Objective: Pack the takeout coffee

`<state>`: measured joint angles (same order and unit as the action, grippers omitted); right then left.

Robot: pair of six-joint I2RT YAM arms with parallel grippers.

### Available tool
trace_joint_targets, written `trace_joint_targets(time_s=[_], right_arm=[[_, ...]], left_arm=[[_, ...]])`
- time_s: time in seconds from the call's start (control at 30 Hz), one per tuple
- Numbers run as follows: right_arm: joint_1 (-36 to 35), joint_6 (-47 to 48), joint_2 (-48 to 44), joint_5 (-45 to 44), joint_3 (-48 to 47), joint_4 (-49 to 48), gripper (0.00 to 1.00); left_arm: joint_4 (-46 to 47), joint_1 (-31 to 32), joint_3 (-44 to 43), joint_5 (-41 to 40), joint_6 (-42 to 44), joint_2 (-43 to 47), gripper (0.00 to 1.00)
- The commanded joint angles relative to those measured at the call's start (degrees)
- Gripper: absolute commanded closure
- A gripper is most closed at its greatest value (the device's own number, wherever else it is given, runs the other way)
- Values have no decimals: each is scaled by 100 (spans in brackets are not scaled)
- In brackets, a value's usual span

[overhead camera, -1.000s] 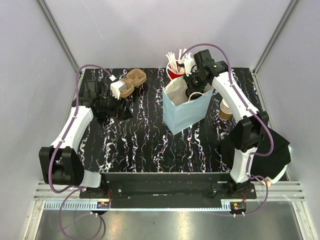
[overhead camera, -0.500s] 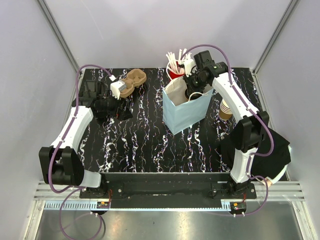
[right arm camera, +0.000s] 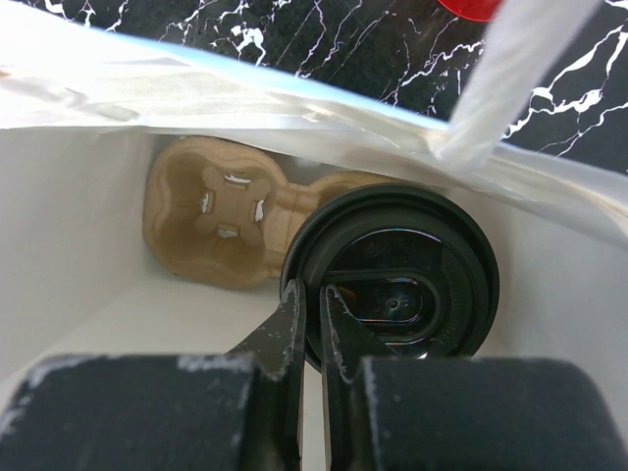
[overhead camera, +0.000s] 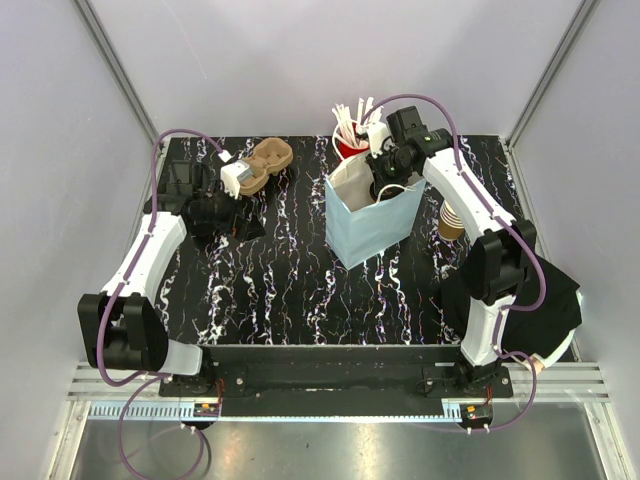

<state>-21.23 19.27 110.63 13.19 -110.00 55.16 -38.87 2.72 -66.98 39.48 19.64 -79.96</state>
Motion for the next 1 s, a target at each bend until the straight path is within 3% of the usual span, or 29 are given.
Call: trace_joint_targets(time_s=[0.0, 0.97], right_arm=[[58, 51, -323, 149, 66, -295, 100], [119, 16, -393, 351, 558, -725, 100]], left_arm=[[231, -35, 10, 217, 5, 156, 1], [231, -35, 27, 218, 5, 165, 1]])
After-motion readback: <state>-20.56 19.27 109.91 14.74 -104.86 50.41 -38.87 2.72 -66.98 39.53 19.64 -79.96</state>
